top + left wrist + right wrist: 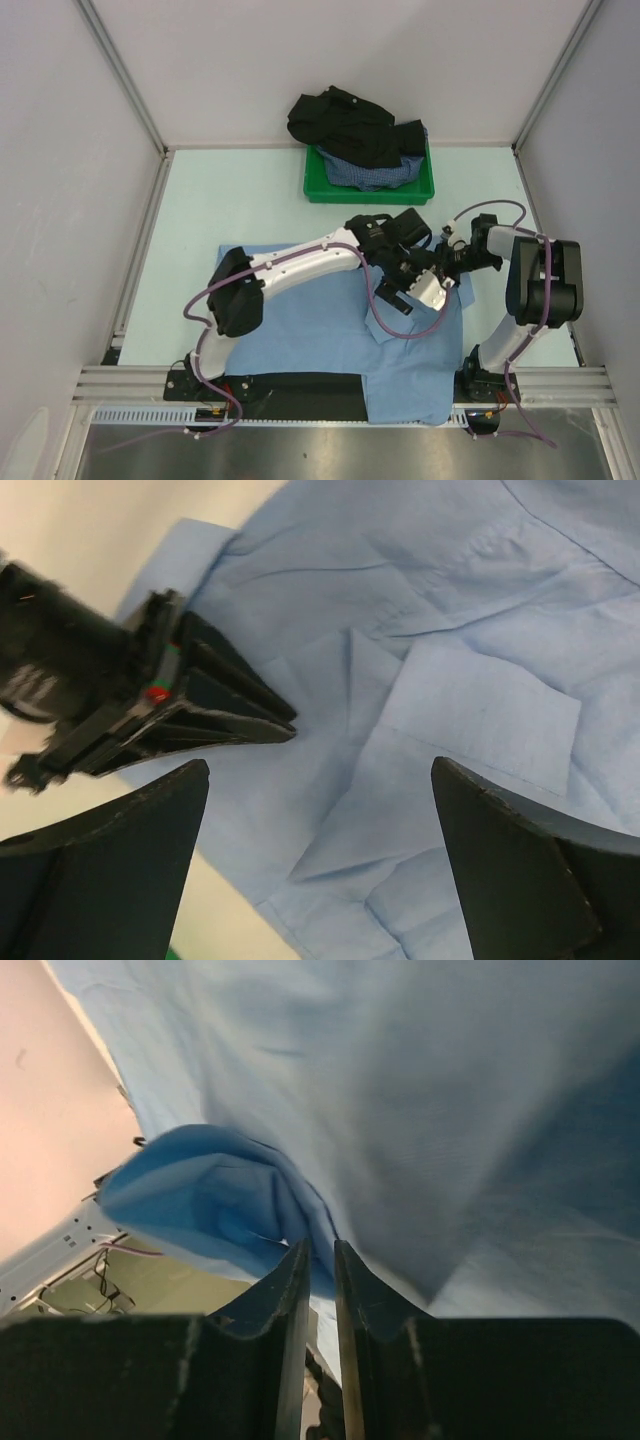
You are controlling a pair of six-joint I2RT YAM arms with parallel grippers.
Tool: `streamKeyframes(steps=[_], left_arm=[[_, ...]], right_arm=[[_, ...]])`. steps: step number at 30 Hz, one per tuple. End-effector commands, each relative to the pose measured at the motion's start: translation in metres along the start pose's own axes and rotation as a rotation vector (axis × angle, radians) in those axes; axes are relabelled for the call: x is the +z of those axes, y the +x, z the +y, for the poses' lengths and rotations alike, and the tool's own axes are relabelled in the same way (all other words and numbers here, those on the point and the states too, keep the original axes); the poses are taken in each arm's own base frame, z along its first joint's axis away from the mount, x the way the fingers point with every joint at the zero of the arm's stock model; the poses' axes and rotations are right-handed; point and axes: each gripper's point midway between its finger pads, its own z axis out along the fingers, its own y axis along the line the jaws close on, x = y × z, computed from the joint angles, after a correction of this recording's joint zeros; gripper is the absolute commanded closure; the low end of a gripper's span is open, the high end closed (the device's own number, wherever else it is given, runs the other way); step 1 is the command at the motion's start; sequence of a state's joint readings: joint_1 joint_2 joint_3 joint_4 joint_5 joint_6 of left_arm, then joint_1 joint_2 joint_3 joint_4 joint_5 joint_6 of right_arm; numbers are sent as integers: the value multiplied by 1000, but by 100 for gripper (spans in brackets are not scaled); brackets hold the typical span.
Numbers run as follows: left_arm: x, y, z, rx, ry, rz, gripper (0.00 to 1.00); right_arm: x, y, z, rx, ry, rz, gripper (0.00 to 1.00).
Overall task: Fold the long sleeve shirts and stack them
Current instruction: Fold the shirt
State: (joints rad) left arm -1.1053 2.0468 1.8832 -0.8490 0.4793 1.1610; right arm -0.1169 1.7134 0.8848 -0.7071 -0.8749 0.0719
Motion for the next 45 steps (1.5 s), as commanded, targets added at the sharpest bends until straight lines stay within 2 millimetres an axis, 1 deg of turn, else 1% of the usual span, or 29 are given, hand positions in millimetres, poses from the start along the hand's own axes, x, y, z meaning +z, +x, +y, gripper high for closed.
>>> streamKeyframes(steps=[1,7,9,11,13,15,16,18,19,20,21,23,24,25,26,27,29,30,31,32,33,34,35,36,38,39,40,43,45], left_arm=[[22,4,-28,71,152,23,2],[50,34,-35,59,195,74,4],[51,45,-36,54,209,103,11],[49,52,-37,42,221,113,25],[39,53,-40,-11,229,95,38],[22,53,-43,-58,222,80,46],[15,54,-46,-74,222,81,55],[-6,61,-57,-112,217,90,66],[-13,62,-61,-148,213,85,80],[-16,69,-71,-185,222,85,85],[-38,68,-65,-241,164,64,88],[-51,69,-69,-320,119,3,96],[-75,70,-63,-378,46,-18,99],[-84,69,-63,-404,13,-45,100],[-83,80,-71,-438,-6,-54,100],[-105,84,-68,-471,-78,-68,100],[-106,107,-81,-523,-122,-48,100],[-116,122,-83,-561,-157,-38,100],[-123,128,-87,-575,-179,-35,95],[-121,137,-102,-606,-159,-36,94],[-129,153,-108,-622,-179,-18,94],[-136,158,-114,-620,-196,-10,92],[-134,166,-132,-643,-175,8,90],[-142,180,-138,-657,-201,28,89],[-155,191,-144,-681,-267,39,75],[-168,201,-143,-731,-320,31,70],[-175,206,-142,-763,-355,21,59],[-202,212,-133,-904,-462,-59,43],[-208,201,-132,-988,-490,-110,42]], right_arm=[[-2,-1,-14,-4,49,22,80],[1,-2,-22,12,83,27,81],[3,-2,-25,14,94,30,81],[4,-2,-28,25,103,34,81],[5,-1,-30,31,111,40,82],[6,-2,-32,30,118,35,83],[6,-2,-32,31,118,37,83],[7,-1,-33,35,123,40,83],[7,-1,-33,37,125,40,83],[7,-2,-34,33,129,37,83],[6,-2,-34,35,131,36,83],[6,-2,-35,33,137,33,83],[7,-3,-35,33,138,33,83],[7,-2,-35,30,140,34,83],[7,-2,-35,28,140,35,83],[8,-2,-35,27,143,37,83],[9,0,-33,19,144,42,83],[9,-1,-33,16,145,40,83],[8,-1,-31,7,143,36,83],[8,-1,-30,2,141,34,83],[9,-1,-29,-4,140,35,83],[7,-1,-25,-17,133,28,83],[7,-1,-23,-27,128,27,83],[7,-1,-19,-41,121,28,82],[7,0,-9,-70,94,27,82],[7,1,-5,-88,86,29,82],[8,1,2,-112,73,35,81],[6,-2,20,-182,48,23,80],[1,-5,31,-219,22,6,78]])
